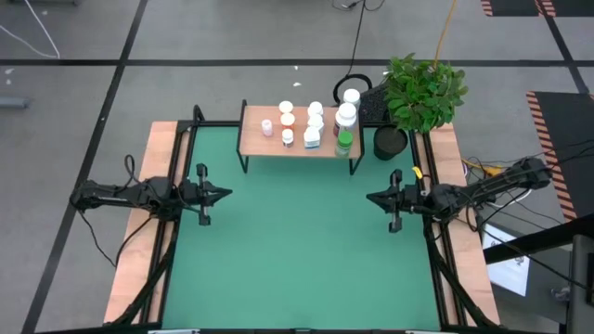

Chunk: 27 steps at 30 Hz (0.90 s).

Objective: Pick and place medicine bottles onto shelf by color
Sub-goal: Return to Home Position

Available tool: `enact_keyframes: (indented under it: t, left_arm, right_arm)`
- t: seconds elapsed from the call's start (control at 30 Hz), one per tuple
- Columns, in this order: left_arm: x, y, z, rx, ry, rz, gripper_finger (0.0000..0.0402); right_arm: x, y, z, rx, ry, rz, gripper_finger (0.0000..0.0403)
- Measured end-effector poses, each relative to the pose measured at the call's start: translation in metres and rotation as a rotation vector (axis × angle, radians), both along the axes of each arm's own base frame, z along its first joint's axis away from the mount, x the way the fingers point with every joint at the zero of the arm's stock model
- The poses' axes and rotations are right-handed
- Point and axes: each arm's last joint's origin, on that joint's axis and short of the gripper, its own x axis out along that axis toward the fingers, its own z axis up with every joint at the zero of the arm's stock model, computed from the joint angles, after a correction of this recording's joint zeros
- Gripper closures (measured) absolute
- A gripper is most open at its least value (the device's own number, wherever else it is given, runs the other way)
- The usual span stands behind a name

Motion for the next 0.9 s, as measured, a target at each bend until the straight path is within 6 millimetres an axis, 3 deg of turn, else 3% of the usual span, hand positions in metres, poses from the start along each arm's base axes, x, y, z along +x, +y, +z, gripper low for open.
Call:
enact_keyframes:
  t: [0.9]
  left_arm:
    - [0.0, 0.0, -0.001, -0.021, 0.001, -0.003, 0.0387]
  right_arm:
    - [-0.029, -0.008, -0.003, -0.054, 0.011, -0.003, 0.0399]
